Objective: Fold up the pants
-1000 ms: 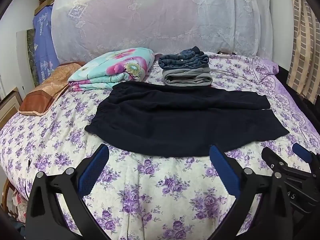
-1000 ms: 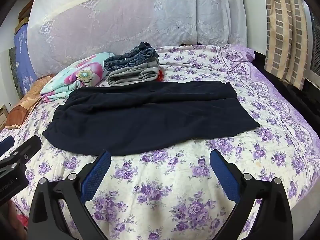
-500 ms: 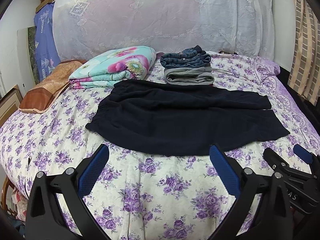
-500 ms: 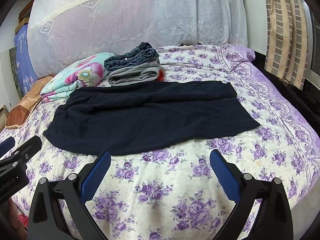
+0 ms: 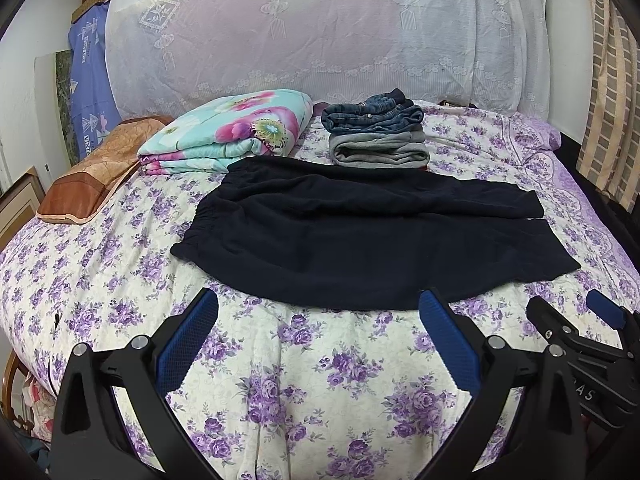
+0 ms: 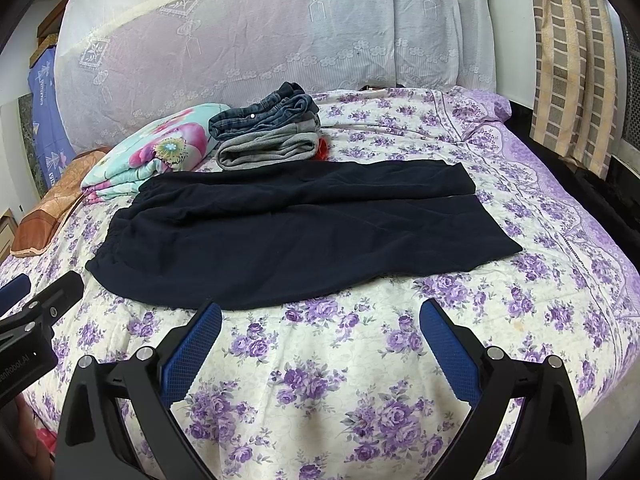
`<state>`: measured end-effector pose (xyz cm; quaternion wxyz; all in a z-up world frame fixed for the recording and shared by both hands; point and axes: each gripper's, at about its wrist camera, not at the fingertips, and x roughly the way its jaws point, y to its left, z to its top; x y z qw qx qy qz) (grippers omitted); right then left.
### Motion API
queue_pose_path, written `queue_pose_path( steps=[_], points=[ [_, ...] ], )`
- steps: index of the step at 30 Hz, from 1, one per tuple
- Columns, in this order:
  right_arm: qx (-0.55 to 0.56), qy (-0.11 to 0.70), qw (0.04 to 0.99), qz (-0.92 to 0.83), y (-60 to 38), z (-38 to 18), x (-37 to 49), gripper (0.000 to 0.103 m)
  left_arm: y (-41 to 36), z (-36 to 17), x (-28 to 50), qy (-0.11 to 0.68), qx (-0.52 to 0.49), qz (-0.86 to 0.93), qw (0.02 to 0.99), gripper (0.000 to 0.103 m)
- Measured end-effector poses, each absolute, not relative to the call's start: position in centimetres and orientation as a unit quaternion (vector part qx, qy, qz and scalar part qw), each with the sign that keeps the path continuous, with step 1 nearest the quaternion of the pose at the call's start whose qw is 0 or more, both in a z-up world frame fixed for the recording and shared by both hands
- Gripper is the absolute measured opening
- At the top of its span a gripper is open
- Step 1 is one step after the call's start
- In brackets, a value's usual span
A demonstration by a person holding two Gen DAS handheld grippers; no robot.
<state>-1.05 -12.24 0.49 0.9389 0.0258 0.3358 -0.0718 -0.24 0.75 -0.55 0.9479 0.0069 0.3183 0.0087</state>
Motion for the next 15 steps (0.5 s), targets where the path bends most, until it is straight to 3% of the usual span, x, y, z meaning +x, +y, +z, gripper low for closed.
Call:
queue_pose_path(
  steps=[15],
  points=[
    [0.026,0.336,0.939,-0.072,-12.60,0.08,-0.72,0.100,0.90,-0.57,-0.16,0.319,0.007,0.008,0.948,0.098]
  ],
)
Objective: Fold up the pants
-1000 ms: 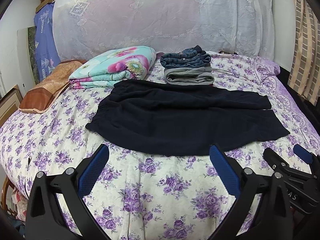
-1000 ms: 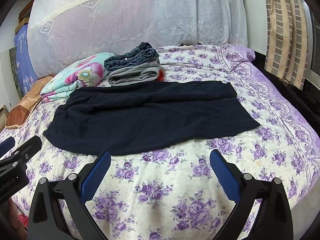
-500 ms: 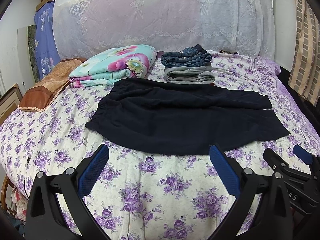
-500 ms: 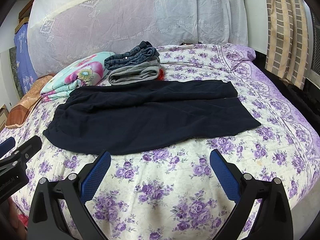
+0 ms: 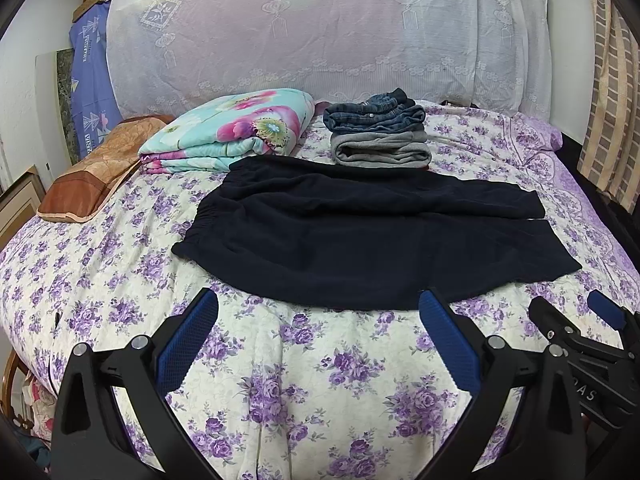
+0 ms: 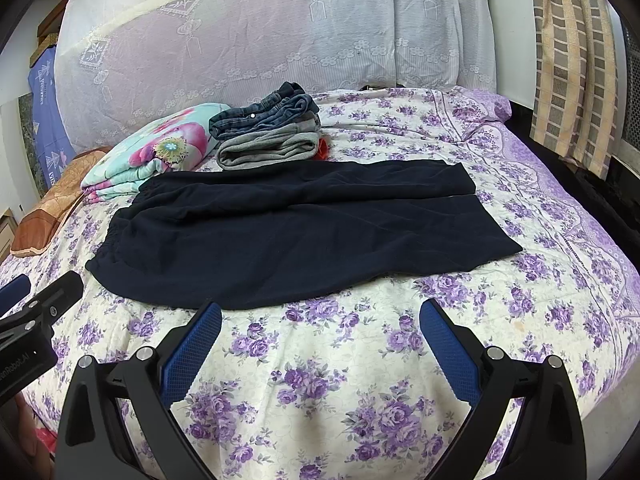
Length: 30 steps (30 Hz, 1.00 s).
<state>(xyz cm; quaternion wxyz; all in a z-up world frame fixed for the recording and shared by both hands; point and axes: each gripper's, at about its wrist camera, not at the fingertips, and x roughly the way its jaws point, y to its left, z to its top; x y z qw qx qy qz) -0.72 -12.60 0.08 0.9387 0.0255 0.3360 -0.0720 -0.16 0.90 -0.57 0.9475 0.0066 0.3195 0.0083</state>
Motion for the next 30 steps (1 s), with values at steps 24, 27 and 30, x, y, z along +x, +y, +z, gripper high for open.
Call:
queue_pose_path(
  steps=[24,27,30],
  points=[
    [0.025,0.337,0.938,-0.071,-12.59,-0.07,-0.57,0.100,1.04,-0.62,-0.16,0.319,0.006,0.009,0.948,0.098],
    [0.025,0.337,0.938,-0.071,-12.56,-0.05,-0.59,0.100,1.05,-0.62,-0.15,0.320,0.006,0.008,0.947,0.098],
    [0.025,0.338,0.938,-0.071,-12.77,0.04,-0.51,0.100,1.18,-0.74,-0.19,0.321,0.005,0.009,0.947,0.098]
  ],
)
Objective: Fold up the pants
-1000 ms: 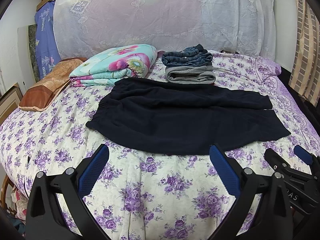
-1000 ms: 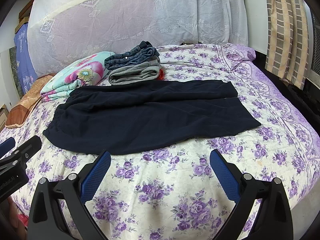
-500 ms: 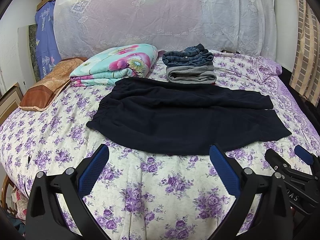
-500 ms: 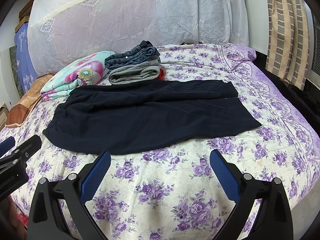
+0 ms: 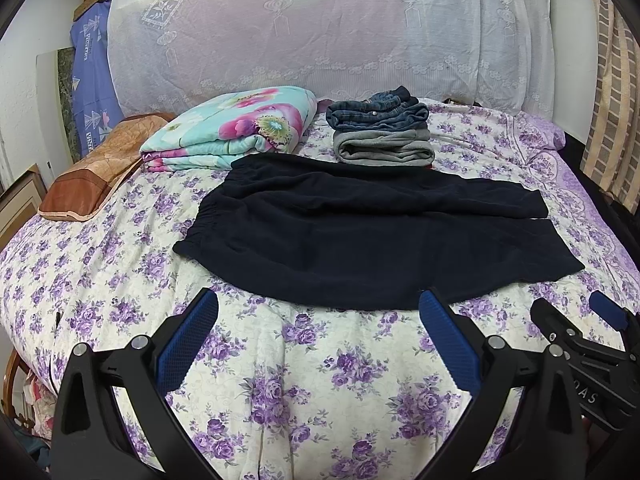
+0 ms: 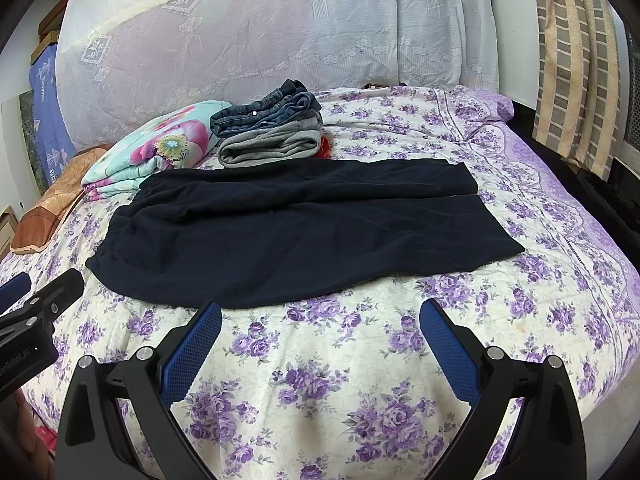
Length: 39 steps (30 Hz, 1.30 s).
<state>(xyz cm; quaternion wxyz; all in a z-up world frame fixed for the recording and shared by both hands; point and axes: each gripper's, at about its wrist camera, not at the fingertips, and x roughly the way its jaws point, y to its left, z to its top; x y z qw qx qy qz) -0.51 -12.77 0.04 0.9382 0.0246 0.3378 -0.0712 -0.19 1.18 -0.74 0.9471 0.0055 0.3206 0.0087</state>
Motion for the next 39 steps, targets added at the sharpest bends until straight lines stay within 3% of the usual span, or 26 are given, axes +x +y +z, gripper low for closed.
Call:
queue_pose_path(
  steps=[7,11,17,26,28,29,30,35,39],
  points=[
    [0.026,0.343,0.936,-0.070,-12.5,-0.6,-0.3,0.100,1.9,-1.9,0.0,0.332,0.006,0.006,0.943,0.098],
    [0.036,0.372,0.924,-0.081,-14.0,-3.5,1.4,0.100,2.5,-3.9,2.1,0.379,-0.025,-0.027,0.925,0.098],
    [0.067,0.404,0.908,-0.092,-16.2,-5.6,1.7,0.100,10.1,-8.7,9.8,0.456,-0.173,-0.014,0.873,0.098],
    [0.088,0.408,0.901,-0.117,-19.0,-6.2,1.0,0.100,16.4,-13.4,17.5,0.497,-0.255,0.033,0.828,0.097],
    [0.093,0.409,0.899,-0.125,-19.8,-6.3,1.0,0.100,16.6,-13.4,18.5,0.495,-0.257,0.033,0.829,0.069],
    [0.095,0.408,0.899,-0.128,-20.3,-6.2,0.9,0.100,16.7,-13.2,19.0,0.497,-0.254,0.038,0.829,0.046],
    [0.095,0.406,0.900,-0.129,-20.6,-6.0,0.9,0.100,17.3,-13.2,19.7,0.498,-0.257,0.036,0.827,0.029],
    [0.145,0.407,0.899,-0.071,-24.3,-4.8,2.0,0.100,18.7,-13.3,19.0,0.484,-0.290,0.010,0.826,0.021],
    [0.268,0.433,0.858,-0.062,-31.5,-5.8,5.6,0.100,18.7,-13.4,18.0,0.468,-0.287,0.009,0.836,0.021]
  ],
)
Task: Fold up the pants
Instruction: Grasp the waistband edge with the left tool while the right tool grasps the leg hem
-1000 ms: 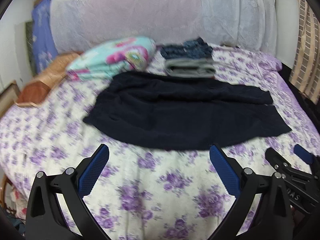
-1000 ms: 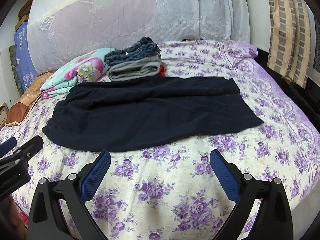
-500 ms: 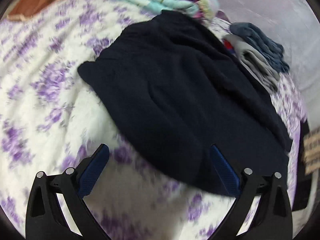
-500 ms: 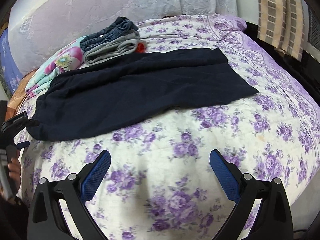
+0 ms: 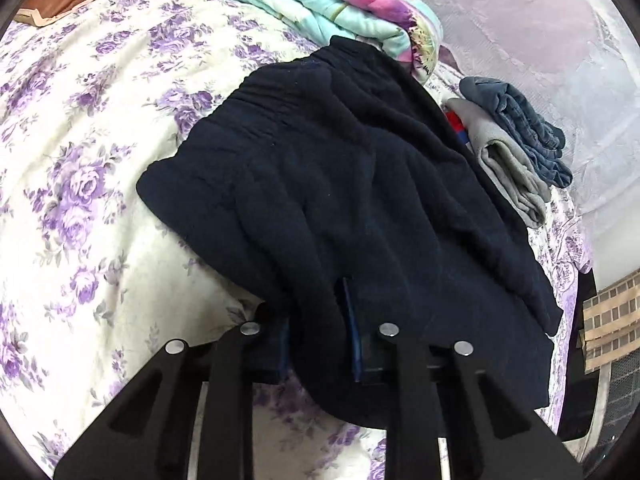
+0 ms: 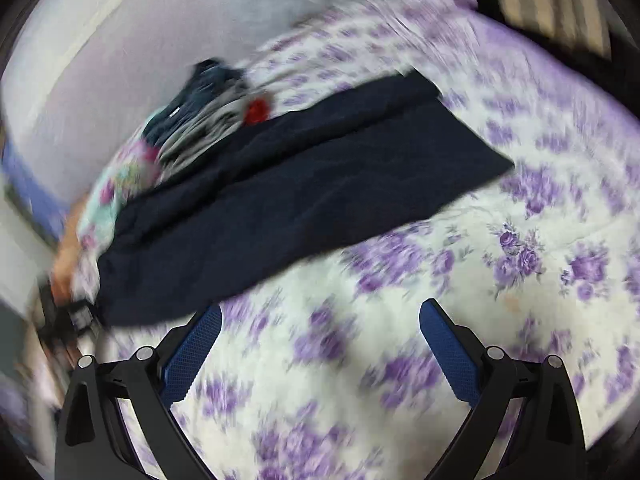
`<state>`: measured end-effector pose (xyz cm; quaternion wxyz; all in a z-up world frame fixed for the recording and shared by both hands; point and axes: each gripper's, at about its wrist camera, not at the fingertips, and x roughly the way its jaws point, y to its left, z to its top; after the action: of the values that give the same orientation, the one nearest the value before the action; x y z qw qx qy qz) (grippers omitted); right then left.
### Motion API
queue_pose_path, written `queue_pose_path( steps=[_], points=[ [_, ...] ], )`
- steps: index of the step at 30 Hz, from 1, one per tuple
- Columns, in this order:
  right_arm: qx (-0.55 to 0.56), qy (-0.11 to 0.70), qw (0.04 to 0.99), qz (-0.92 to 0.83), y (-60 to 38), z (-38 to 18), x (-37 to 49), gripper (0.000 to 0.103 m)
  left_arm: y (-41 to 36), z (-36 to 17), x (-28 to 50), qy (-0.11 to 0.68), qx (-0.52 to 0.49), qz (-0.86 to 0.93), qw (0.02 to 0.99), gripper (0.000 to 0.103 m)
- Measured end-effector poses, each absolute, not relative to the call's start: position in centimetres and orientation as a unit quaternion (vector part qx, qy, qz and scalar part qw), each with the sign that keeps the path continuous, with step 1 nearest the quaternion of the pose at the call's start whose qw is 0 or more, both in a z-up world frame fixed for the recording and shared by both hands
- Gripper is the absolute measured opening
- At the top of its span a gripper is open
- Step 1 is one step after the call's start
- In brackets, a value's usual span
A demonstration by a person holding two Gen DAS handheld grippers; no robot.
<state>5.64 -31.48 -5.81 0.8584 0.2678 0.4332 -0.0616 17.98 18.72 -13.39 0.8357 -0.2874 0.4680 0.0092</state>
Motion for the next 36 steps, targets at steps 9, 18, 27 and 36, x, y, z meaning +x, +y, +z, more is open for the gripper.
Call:
queue_pose_path(
  steps=[9,18,27,36],
  points=[
    [0.371,0.437,0.810,-0.122,-40.0,-10.4,13.7,0.096,19.0,-13.9,19.0,0.465,-0.280,-0.007,0.840,0.022],
    [0.368,0.408,0.829,-0.107,-39.9,-8.7,12.1,0.005,19.3,-12.9,16.6,0.458,-0.272,-0.003,0.846,0.016],
    [0.293,0.417,0.853,-0.107,-37.7,-5.4,2.5,0.005,20.9,-11.0,7.7,0.458,-0.267,-0.013,0.848,0.015],
    [0.243,0.467,0.837,-0.150,-37.8,-7.7,1.5,0.052,20.8,-10.9,7.2,0.487,-0.220,-0.007,0.845,0.048]
  ],
)
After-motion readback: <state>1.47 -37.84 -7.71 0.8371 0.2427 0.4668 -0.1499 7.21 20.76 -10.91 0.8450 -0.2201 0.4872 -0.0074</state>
